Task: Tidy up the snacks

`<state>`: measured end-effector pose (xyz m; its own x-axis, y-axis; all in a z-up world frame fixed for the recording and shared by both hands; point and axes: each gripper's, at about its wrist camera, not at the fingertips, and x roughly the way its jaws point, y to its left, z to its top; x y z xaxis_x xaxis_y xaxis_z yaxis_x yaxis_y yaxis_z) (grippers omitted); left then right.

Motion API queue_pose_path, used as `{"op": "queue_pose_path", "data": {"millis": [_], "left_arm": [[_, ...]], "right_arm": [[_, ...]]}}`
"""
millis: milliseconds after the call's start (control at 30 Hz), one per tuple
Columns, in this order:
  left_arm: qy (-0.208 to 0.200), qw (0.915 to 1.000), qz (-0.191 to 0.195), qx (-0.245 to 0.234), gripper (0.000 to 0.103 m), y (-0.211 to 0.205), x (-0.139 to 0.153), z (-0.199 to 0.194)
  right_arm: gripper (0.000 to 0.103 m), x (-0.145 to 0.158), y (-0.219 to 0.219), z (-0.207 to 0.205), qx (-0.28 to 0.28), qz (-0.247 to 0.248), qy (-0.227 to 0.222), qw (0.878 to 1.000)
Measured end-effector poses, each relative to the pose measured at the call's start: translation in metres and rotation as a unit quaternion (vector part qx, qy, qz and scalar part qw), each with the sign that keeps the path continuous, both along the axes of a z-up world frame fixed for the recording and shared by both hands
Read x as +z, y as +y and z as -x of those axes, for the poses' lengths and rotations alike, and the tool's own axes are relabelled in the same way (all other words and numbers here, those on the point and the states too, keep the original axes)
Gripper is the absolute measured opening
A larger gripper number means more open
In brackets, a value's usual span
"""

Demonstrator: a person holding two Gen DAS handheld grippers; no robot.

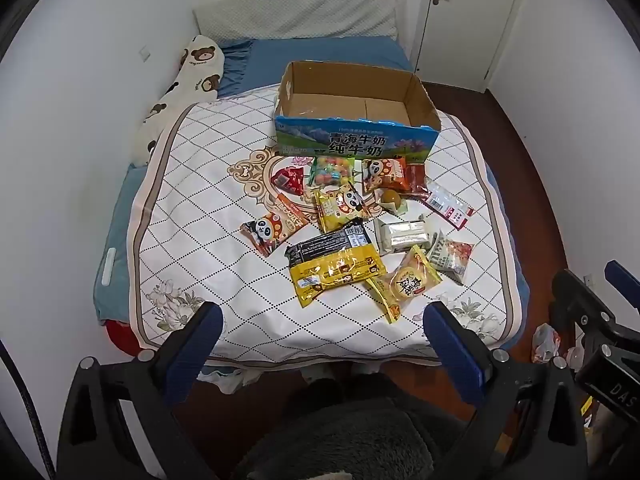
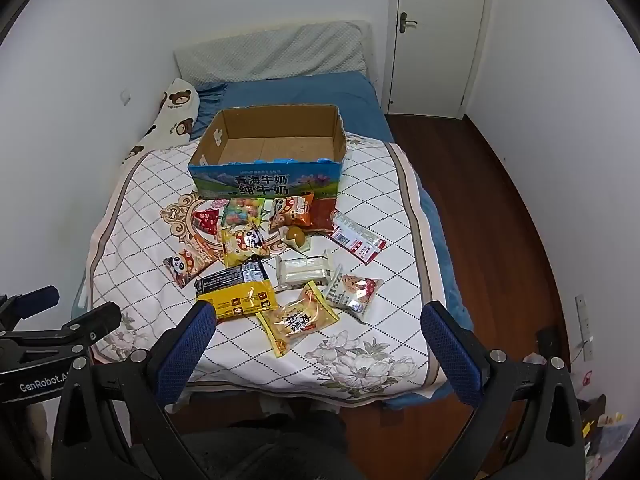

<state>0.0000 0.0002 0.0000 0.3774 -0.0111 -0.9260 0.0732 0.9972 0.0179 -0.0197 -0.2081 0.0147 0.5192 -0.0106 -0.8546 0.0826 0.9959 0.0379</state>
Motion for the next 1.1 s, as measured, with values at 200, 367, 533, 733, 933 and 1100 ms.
{"op": "queue_pose_path", "data": {"millis": [200,367,533,733,933,1100], "left_arm": [[0.0,1.0,-0.003,-0.001,0.103,0.0009,-0.0013,-0.0025],[-0.003,1.0,-0.002,-0.002,0.103,0.0001,-0.0011,-0.0013],[-0.005,1.0,-0.001,-0.001,0.103,-0.0043,0.002,-0.0031],[-0.008,0.9999,0.007,-0.001,0.103,0.0013,0.0055,-0.0052],[-0.011,0.9999,0.012,0.0,0.103,0.0042,0.0069,-0.0055],[-0.009,0.9999,0.013,0.001,0.103,0.0045,0.0071,-0.006]], "right_arm": [[0.103,0.0007,-0.0005,0.0005,-0.001,-0.001,-0.002,1.0],[0.103,0.0021,0.0022,0.0005,-0.001,0.0,-0.002,1.0],[0.103,0.0009,0.0012,0.0004,-0.001,-0.004,-0.002,1.0],[0.103,0.0015,0.0013,-0.0004,-0.002,-0.003,-0.002,1.0],[0.103,0.0055,0.0021,-0.0035,-0.005,0.0,-0.002,1.0],[0.103,0.0049,0.0014,-0.0036,-0.005,0.001,-0.001,1.0]]}}
